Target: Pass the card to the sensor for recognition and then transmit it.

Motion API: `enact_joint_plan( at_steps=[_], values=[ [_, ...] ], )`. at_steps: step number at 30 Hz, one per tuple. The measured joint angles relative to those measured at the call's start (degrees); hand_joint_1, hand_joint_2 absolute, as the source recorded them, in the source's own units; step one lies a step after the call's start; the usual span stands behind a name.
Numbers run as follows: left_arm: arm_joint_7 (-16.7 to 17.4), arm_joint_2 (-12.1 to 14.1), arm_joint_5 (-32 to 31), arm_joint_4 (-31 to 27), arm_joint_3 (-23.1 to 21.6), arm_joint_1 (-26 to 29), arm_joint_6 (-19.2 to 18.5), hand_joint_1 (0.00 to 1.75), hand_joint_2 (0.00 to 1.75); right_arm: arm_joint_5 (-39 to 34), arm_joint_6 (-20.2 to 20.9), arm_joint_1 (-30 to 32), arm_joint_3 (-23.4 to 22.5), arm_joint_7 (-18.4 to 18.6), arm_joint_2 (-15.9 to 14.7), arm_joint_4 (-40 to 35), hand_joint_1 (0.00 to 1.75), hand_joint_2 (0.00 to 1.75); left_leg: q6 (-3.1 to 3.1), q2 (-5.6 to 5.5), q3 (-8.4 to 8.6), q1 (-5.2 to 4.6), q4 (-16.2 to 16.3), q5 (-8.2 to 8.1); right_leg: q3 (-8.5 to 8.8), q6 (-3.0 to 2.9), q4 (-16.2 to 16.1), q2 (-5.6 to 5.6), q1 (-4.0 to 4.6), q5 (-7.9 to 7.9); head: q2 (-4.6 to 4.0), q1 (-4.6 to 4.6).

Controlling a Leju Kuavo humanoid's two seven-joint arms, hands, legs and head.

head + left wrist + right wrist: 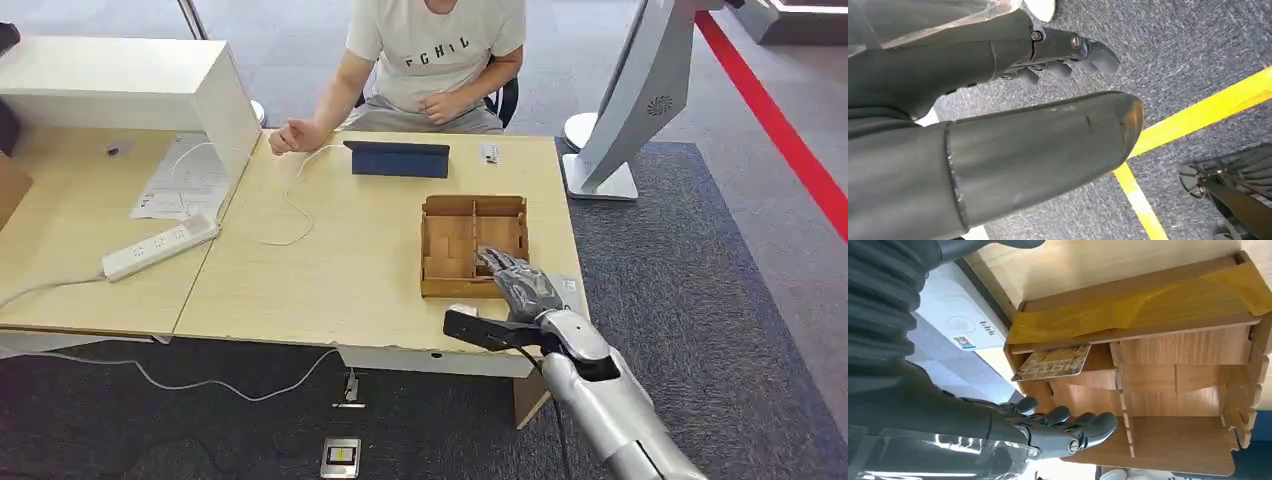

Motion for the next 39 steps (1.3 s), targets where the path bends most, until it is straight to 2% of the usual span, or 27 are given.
enact_joint_plan(
  at_steps=[14,29,30,31,35,39],
  values=[
    [-0.2,0.1,-0.9,0.0,-0.1,0.0,-0.2,0.0,0.0,2.4,-2.8,-1.4,0.0,-0.5,-0.1,3.4,0.0,1.75,0.0,0.0,0.0,0.0,0.0,0.0,0.0,0.0,0.0,0.0,0.0,0.0,0.0,0.02],
    [0.0,0.1,-0.5,0.0,-0.1,0.0,0.2,0.0,0.0,2.5,-3.2,-2.2,0.2,-1.6,0.5,6.5,0.0,1.75,0.0,0.0,0.0,0.0,0.0,0.0,0.0,0.0,0.0,0.0,0.0,0.0,0.0,0.02],
    [0.0,0.1,-0.5,0.0,-0.1,0.0,0.2,0.0,0.0,2.5,-3.2,-2.4,0.2,-1.6,0.5,6.7,0.7,1.75,0.0,0.0,0.0,0.0,0.0,0.0,0.0,0.0,0.0,0.0,0.0,0.0,0.0,0.0],
    [0.0,0.1,-0.5,0.0,-0.1,0.0,0.3,0.0,0.0,2.5,-3.2,-2.6,0.3,-1.6,0.5,6.9,1.75,1.75,0.0,0.0,0.0,0.0,0.0,0.0,0.0,0.0,0.0,0.0,0.0,0.0,0.0,0.02],
    [-0.1,0.1,-0.5,0.0,-0.1,0.0,0.5,0.0,0.0,2.1,-3.3,-3.3,0.4,-2.4,0.5,7.7,1.75,1.75,0.0,0.0,0.0,0.0,0.0,0.0,0.0,0.0,0.0,0.0,0.0,0.0,0.0,0.02],
    [-0.1,0.1,-0.6,0.0,-0.1,0.0,0.3,0.0,0.0,-0.6,-4.1,-3.7,0.5,-5.2,0.7,7.9,1.75,1.75,0.0,0.0,0.0,0.0,0.0,0.0,0.0,0.0,0.0,0.0,0.0,0.0,0.0,0.02]
  ],
)
